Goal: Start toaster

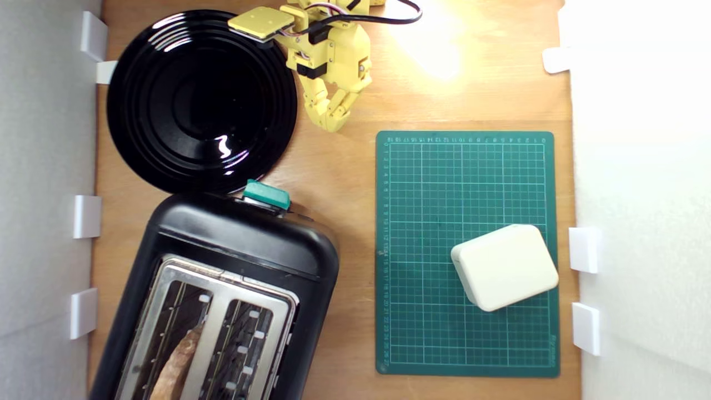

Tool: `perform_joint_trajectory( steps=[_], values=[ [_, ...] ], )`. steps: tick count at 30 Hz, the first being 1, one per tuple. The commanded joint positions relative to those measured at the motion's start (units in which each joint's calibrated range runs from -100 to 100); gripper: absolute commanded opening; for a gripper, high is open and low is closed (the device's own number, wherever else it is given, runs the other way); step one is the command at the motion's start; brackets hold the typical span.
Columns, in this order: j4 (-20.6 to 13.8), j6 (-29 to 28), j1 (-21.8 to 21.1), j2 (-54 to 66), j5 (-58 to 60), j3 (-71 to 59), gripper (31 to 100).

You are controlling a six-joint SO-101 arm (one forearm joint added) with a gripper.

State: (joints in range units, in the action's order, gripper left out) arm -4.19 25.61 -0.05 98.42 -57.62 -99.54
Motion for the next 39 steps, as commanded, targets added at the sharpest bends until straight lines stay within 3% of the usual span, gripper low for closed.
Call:
perform_joint_trajectory(
  steps=[1,10,14,23,29,36,39],
  values=[
    [-0.8,0.1,-0.3,0.8,-0.7,-0.3,31.4],
    [-1.0,0.3,1.2,0.4,-0.7,-0.3,31.4],
    [-0.8,4.1,1.6,-0.2,-0.6,2.6,31.4],
    [0.0,9.9,4.6,-17.7,-0.6,21.6,31.4],
    [-1.5,9.9,4.9,-25.6,-0.6,36.4,31.4],
    [-8.4,10.2,4.3,-29.9,-0.5,45.2,31.4],
    [-8.8,13.5,4.7,-31.6,-0.1,45.7,31.4]
  ],
)
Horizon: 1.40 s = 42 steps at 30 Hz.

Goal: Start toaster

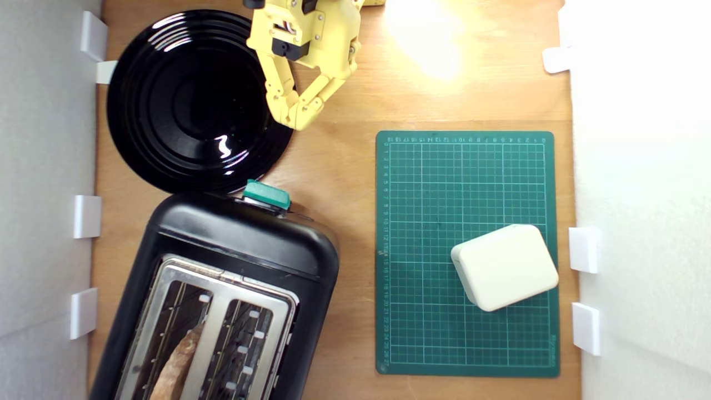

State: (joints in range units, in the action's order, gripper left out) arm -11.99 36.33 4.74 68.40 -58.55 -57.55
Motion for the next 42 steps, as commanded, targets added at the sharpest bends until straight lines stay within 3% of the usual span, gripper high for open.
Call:
perform_joint_trajectory(
  steps=[1,5,10,17,21,33,42],
  values=[
    [-0.9,3.9,0.0,-2.0,1.3,3.7,31.4],
    [-0.4,5.9,1.8,-4.5,5.4,3.9,31.4],
    [3.4,8.2,3.8,-9.0,13.9,4.0,31.4],
    [3.5,8.2,5.2,-15.4,19.5,8.9,31.4],
    [5.7,6.4,5.6,-18.9,20.1,14.3,31.4],
    [4.6,5.3,5.7,-25.6,20.0,24.3,31.4],
    [4.2,8.7,5.7,-30.7,20.0,26.4,31.4]
  ],
)
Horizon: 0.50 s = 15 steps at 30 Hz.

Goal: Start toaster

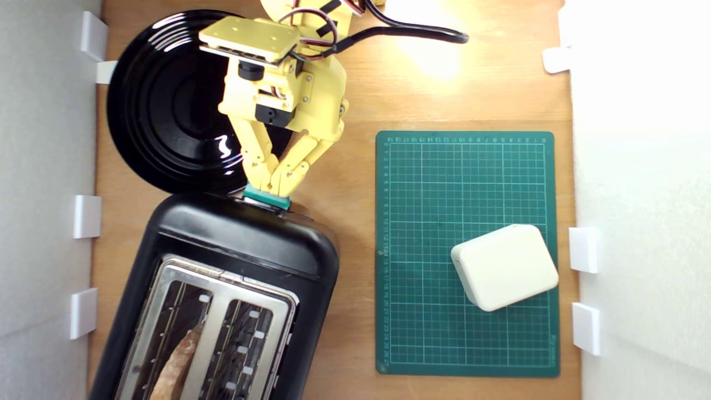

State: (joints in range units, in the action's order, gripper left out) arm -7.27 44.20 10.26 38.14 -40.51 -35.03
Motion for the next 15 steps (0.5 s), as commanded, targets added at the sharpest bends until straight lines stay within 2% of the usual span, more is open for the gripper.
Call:
perform_joint_trajectory(
  steps=[1,8,15],
  values=[
    [-0.5,0.8,0.3,-0.8,1.9,3.9,31.4],
    [-0.6,1.2,0.4,-3.7,2.0,4.0,31.4],
    [-0.6,1.3,2.6,-7.2,2.0,7.5,31.4]
  ],
)
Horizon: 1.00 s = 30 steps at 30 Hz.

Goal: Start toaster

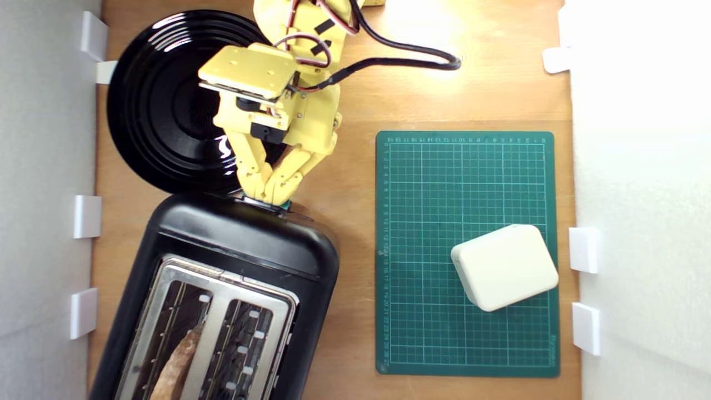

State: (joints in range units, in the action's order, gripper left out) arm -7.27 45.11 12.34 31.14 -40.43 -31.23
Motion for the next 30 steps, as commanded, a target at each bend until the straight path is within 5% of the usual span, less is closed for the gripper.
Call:
perform_joint_trajectory(
  steps=[1,25,30],
  values=[
    [-0.6,0.4,1.2,-0.5,1.9,3.7,31.4],
    [-0.7,0.2,1.4,-1.2,1.9,-7.5,31.4],
    [-3.7,-2.4,1.2,-2.3,2.4,-10.1,31.4]
  ],
)
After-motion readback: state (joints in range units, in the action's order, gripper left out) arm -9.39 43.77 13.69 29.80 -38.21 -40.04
